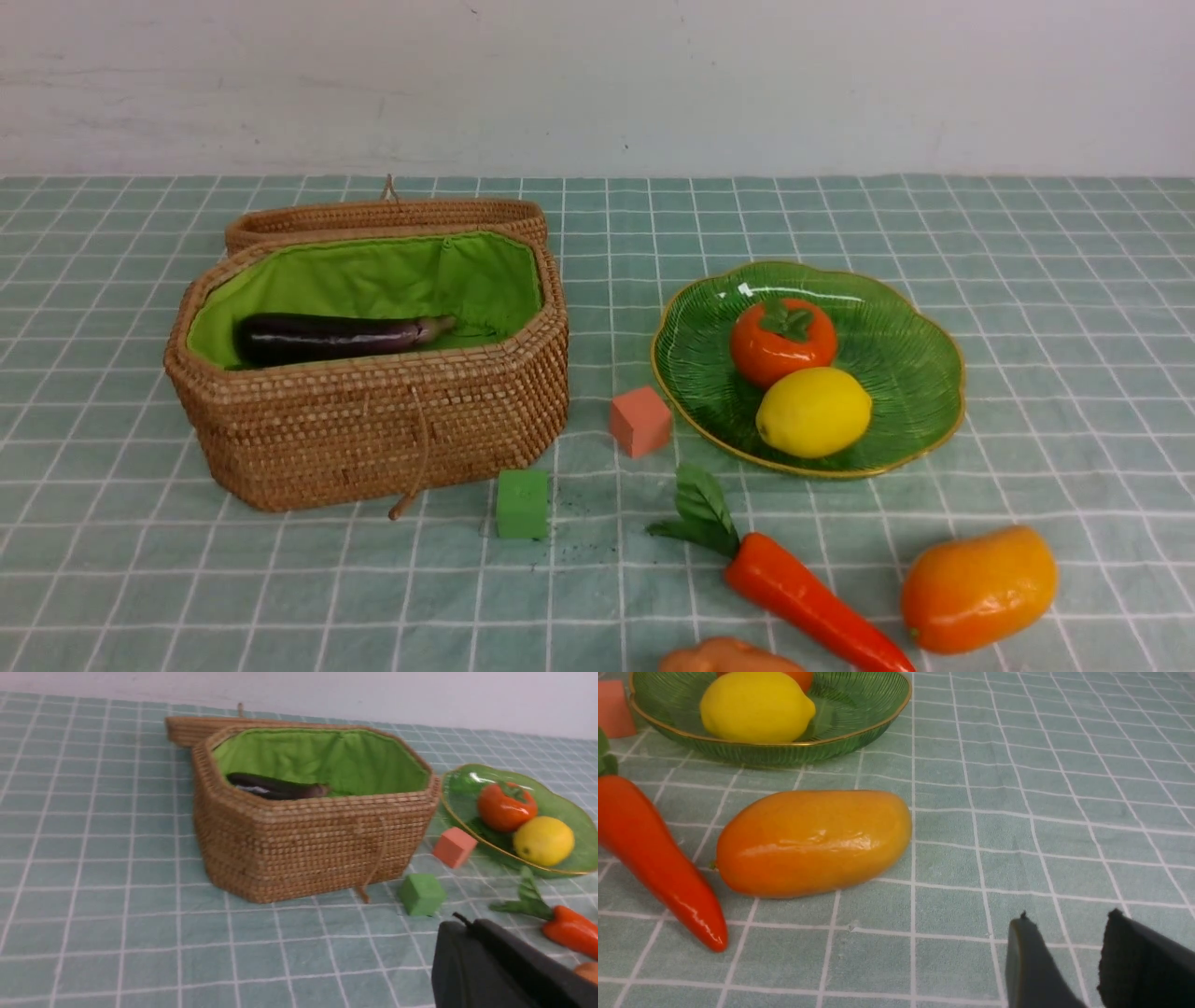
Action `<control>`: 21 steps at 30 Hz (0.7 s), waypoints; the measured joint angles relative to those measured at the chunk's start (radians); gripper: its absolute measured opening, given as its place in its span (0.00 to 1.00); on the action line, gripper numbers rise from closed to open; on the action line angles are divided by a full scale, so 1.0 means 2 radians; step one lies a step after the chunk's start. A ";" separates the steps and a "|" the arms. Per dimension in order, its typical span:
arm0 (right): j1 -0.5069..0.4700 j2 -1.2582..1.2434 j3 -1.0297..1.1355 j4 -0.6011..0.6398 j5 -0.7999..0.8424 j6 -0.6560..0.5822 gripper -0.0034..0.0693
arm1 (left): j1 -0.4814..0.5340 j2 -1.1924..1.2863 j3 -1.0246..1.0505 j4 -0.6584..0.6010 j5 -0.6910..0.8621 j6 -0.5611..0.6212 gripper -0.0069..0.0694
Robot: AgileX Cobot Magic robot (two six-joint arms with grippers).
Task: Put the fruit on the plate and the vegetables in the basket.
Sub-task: Use the right arm to grab a mango and put it into the right plate
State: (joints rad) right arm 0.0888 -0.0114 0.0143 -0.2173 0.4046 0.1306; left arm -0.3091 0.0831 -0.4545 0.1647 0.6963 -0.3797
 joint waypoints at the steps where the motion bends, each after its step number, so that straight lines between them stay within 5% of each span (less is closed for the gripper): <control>1: 0.000 0.000 0.000 0.000 0.000 0.000 0.38 | 0.013 -0.011 0.013 -0.002 -0.006 0.001 0.08; 10: 0.000 0.000 0.000 0.000 0.000 0.000 0.38 | 0.116 -0.046 0.184 -0.044 -0.101 0.033 0.09; 21: 0.000 0.000 0.000 0.000 0.000 0.000 0.38 | 0.161 -0.046 0.242 -0.044 -0.156 0.035 0.10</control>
State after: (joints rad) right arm 0.0897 -0.0114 0.0143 -0.2173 0.4046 0.1306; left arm 0.0132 -0.0095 0.0286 0.0761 0.3852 -0.3102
